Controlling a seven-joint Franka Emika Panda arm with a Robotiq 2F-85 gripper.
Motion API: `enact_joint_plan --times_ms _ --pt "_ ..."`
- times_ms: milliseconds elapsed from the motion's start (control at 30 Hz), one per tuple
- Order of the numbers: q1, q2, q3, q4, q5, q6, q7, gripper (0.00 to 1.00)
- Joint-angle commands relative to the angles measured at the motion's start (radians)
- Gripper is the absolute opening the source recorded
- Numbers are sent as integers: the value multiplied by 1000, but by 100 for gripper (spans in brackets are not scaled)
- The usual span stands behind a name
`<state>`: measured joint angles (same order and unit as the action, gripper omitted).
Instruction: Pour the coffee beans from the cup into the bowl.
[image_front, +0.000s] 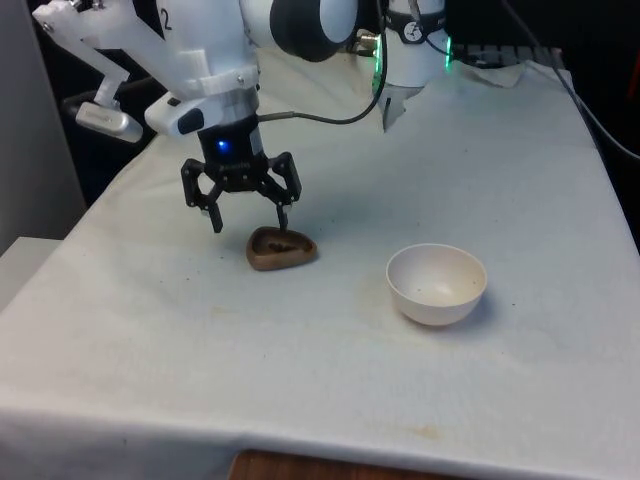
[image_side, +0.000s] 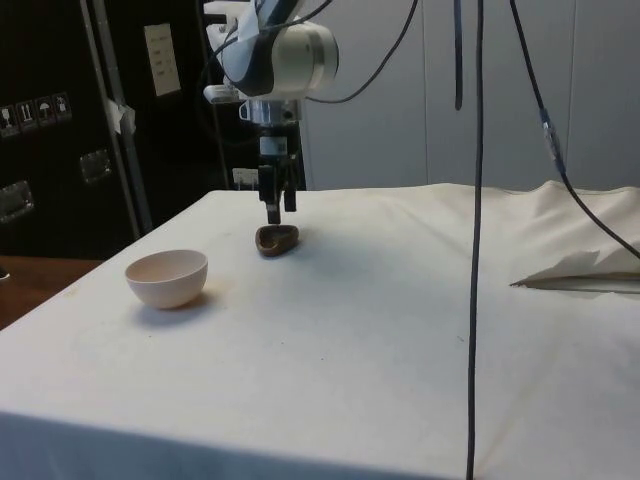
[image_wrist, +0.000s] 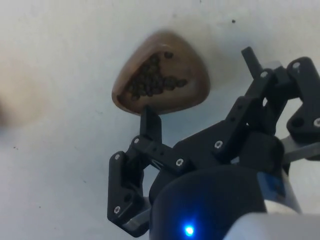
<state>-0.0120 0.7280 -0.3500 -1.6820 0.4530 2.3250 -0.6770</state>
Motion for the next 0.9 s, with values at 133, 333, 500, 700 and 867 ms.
enact_joint_plan --times_ms 133,333,500,700,867 --pt "-5 22 -2 22 2 -1 -9 100" --pt "-12 28 -4 34 7 -11 -17 100" --pt "-18 40 -8 51 19 -19 -31 100" --pt "-19 61 -16 71 27 -16 -41 100" --pt "-17 67 -20 71 29 -11 -42 100"
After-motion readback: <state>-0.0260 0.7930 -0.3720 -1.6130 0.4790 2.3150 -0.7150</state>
